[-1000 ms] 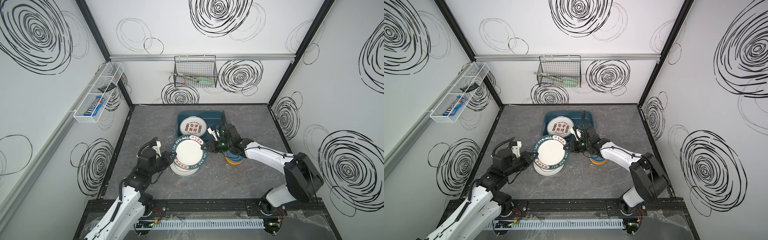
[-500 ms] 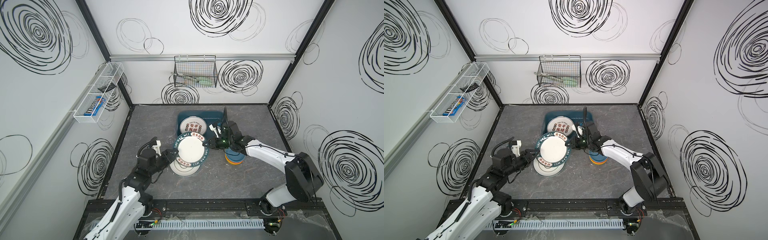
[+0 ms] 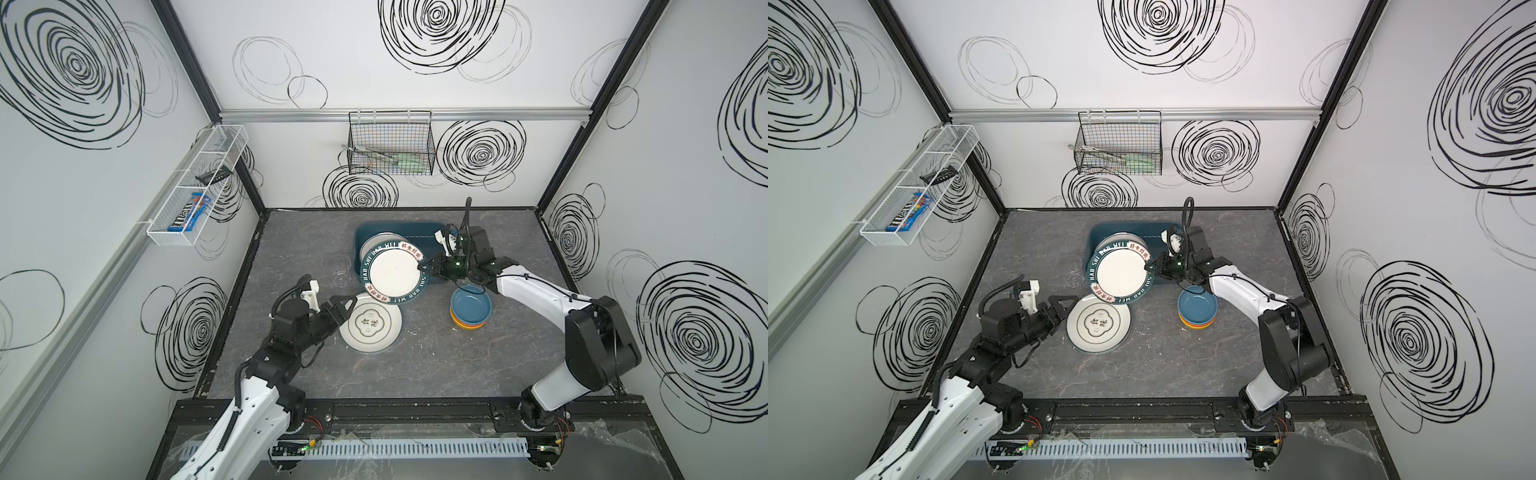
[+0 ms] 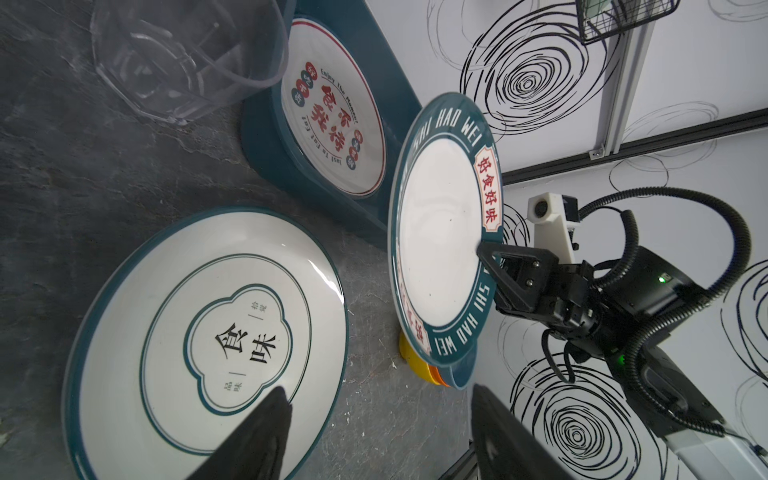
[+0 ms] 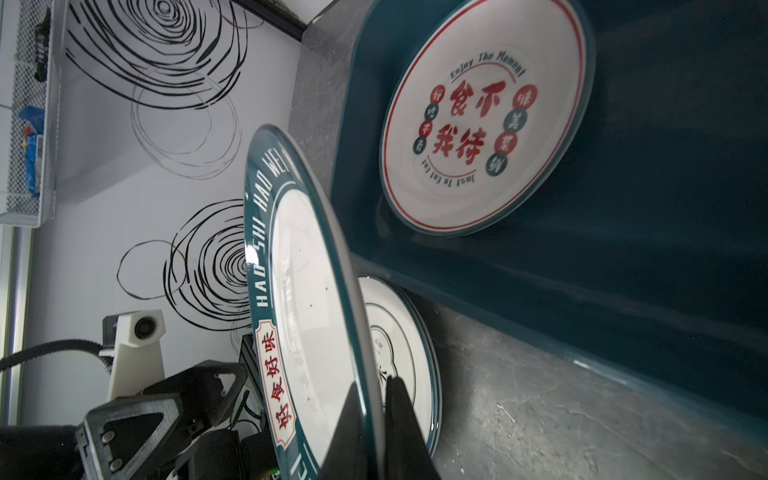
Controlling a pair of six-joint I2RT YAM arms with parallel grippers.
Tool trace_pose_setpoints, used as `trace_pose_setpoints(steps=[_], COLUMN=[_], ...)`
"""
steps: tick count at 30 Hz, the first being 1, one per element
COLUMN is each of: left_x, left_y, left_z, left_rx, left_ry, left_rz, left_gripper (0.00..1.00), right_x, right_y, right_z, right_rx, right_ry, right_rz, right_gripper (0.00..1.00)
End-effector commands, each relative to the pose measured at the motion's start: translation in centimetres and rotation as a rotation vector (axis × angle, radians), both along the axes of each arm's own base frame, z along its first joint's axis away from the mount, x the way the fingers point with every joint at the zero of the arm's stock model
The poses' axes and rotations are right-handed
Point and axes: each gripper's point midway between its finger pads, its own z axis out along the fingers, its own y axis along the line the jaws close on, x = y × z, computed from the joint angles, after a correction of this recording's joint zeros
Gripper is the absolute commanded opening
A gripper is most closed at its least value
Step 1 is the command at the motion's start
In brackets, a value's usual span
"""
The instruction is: Place the mixed dishes into the plastic bin
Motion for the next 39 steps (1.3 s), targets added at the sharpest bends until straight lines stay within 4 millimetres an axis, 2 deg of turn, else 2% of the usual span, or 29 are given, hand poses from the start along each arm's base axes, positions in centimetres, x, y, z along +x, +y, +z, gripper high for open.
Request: trace_pose_setpoints(steps=[1,10,17,28,39], left_x=[0.2,-0.2,-0.3,-0.3,-0.2], left_y=[0.3,0.4,0.3,0.3,0.2], left_z=[0.6,0.2,-0.1,-0.4,-0.5], left_rx=[0.009,0.017,0.012,0.012,0.010], left_ry=[-0.033,-0.034,-0.026,-0.019,-0.014], left_rz=[0.011,0.001,-0.003,-0.005,-0.006], left_gripper=[0.74,0.77,0.77,0.78,0.78], right_x=[2.6,7.5,10.3,12.3,13.3], right_y=[-0.2,-1.1,-0.6,0.2,1.7], right_z=[1.7,-0.1,-2.1,-5.1,-7.0], right_rx=[0.032,0.022,-0.003,-0.022,-0.042], right_ry=[-0.027,0.011,0.047,0.097,0.122], right_rz=[-0.051,-0.153,-0.185,-0.205,-0.194], right_gripper=[0.00,0.00,0.00,0.00,0.00])
